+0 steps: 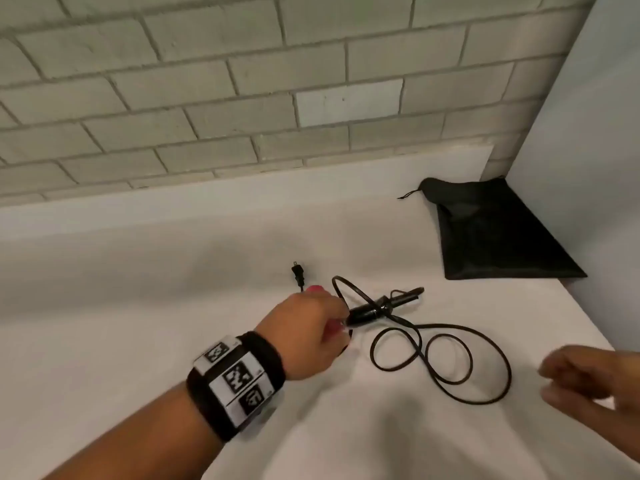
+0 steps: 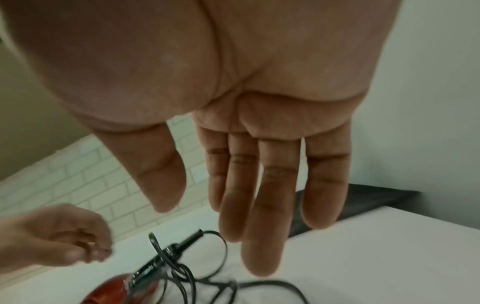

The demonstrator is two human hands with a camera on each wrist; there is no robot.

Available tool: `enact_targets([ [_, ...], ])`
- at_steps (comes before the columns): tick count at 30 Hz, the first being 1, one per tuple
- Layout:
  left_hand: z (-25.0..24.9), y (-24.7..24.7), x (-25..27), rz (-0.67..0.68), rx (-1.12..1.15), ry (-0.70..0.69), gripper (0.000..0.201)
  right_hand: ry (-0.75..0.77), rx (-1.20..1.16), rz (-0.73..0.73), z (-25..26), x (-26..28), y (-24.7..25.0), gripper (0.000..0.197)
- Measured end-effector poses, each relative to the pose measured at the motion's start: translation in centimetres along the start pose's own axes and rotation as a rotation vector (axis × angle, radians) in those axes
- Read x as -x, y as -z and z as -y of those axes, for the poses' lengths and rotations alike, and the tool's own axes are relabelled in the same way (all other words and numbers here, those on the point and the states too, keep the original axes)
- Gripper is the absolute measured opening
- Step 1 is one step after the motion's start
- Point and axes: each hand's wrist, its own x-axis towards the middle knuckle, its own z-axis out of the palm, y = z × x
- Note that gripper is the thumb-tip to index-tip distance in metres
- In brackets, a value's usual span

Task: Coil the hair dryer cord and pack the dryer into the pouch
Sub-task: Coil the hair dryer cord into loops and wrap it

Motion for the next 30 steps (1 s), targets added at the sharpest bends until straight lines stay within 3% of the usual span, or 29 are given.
enact_targets([
  [5, -0.3, -2.7, -6.4, 0.187, -0.218, 0.095, 0.041, 0.068, 0.002, 0.134, 6.4, -6.1, 1.9, 0.013],
  [9, 0.2, -3.9, -7.9, 0.263, -0.119, 0.1, 0.036, 0.105, -0.008, 0.23, 9.7, -8.6, 1.6, 0.015],
  [12, 0.6, -3.0, -7.9, 0.248, 0.008, 0.127, 0.028, 0.121, -0.062, 0.245, 11.2, -10.0, 1.0, 0.019],
  [15, 1.1, -1.2, -7.5, 0.234, 0.173, 0.126, 0.016, 0.129, -0.108, 0.159, 12.4, -11.7, 0.4, 0.029],
  [18, 1.7, 0.2, -7.3, 0.233, 0.334, 0.123, 0.014, 0.145, -0.079, 0.081, 13.7, -13.6, -0.7, 0.059],
  [20, 1.9, 0.8, -7.0, 0.197, 0.43, 0.113, 0.016, 0.121, -0.066, 0.084, 14.7, -14.9, -1.6, 0.065],
  [24, 2.1, 1.4, -6.5, 0.101, 0.608, 0.081, 0.047, 0.106, -0.192, 0.02, 15.6, -16.7, -2.6, 0.043],
  [27, 2.5, 2.0, -6.1, 0.091, 0.684, 0.05, 0.036, 0.155, -0.292, -0.055, 15.7, -17.7, -1.8, 0.02],
  [30, 3.0, 2.6, -5.2, 0.077, 0.743, 0.05, 0.028, 0.093, -0.489, -0.164, 15.3, -19.3, 0.6, 0.02],
])
